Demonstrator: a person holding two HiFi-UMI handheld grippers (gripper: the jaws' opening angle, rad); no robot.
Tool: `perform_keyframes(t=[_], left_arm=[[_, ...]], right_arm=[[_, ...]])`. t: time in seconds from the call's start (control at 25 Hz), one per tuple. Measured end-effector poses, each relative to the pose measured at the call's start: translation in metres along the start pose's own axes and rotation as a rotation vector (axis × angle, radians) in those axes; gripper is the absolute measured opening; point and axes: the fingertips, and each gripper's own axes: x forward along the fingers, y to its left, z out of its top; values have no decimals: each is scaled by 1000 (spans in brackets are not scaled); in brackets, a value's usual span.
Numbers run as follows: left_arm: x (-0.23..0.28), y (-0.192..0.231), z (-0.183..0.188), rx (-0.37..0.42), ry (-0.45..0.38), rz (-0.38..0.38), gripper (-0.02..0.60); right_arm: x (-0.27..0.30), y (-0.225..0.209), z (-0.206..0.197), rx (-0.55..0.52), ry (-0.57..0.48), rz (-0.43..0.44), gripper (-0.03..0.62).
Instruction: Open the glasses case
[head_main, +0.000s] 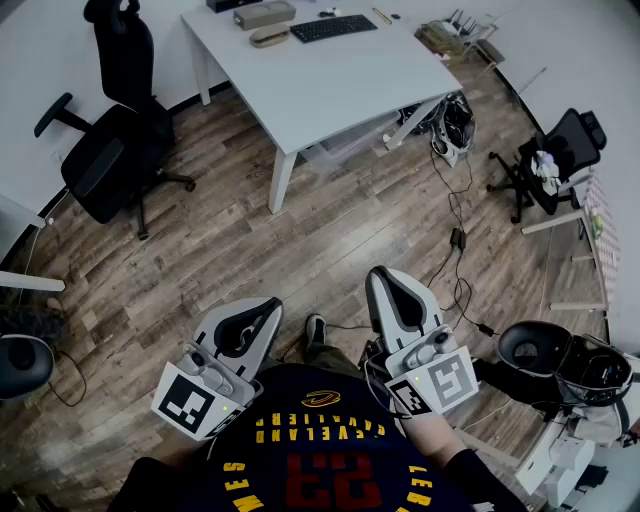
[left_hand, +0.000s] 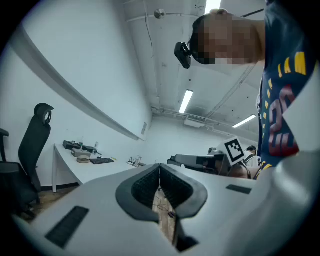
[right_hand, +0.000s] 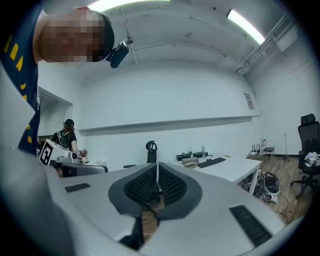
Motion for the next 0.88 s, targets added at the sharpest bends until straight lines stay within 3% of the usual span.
perform_keyframes(t=[0.44, 0.88], left_arm=[[51, -63, 8, 56, 0, 73, 14], [98, -87, -22, 6, 52, 265, 15]], right_arm=[[-45, -50, 12, 46, -77, 64, 26], [-41, -98, -6, 155, -32, 290, 28]])
